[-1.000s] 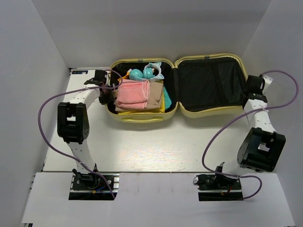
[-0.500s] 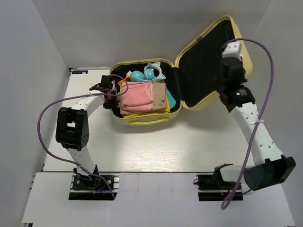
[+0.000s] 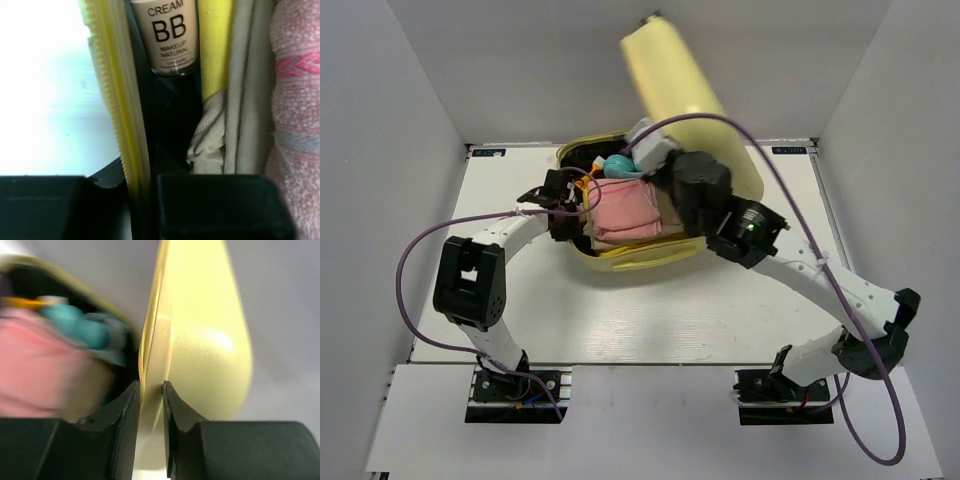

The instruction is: Pack the luggage

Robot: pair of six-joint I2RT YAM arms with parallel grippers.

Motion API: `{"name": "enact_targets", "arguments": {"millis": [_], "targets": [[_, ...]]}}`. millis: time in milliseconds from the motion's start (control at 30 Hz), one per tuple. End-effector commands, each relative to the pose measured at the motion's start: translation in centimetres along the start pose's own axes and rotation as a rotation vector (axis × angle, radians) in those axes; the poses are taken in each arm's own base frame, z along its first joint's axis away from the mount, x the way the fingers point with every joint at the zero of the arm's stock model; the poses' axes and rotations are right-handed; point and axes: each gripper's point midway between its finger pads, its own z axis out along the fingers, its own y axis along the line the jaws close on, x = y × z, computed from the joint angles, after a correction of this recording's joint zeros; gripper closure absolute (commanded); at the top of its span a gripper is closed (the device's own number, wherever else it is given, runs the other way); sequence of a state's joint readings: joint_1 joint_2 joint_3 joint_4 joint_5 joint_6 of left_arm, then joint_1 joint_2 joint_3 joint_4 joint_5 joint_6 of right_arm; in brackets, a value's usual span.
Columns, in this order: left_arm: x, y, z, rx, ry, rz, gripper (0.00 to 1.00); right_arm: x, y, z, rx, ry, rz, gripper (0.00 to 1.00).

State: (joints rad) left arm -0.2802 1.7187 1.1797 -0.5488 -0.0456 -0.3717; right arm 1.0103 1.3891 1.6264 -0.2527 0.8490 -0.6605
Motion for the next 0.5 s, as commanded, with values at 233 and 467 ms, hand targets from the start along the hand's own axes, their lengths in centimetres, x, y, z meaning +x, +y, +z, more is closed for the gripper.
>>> {"name": "enact_targets", "arguments": {"millis": [233,467], "targets": [[0.1,2.6,-12.0,-0.084,-0.001,-0.296,0.0,-4.7,14.0,-9.2,-0.843,-0.174,0.192,0.09],[5.6,12.7,-17.6,-0.335,-0.075,-0.549,0.0,-2.9,10.5,-8.3,-0.636,-0.195,0.277,0.09]]}}
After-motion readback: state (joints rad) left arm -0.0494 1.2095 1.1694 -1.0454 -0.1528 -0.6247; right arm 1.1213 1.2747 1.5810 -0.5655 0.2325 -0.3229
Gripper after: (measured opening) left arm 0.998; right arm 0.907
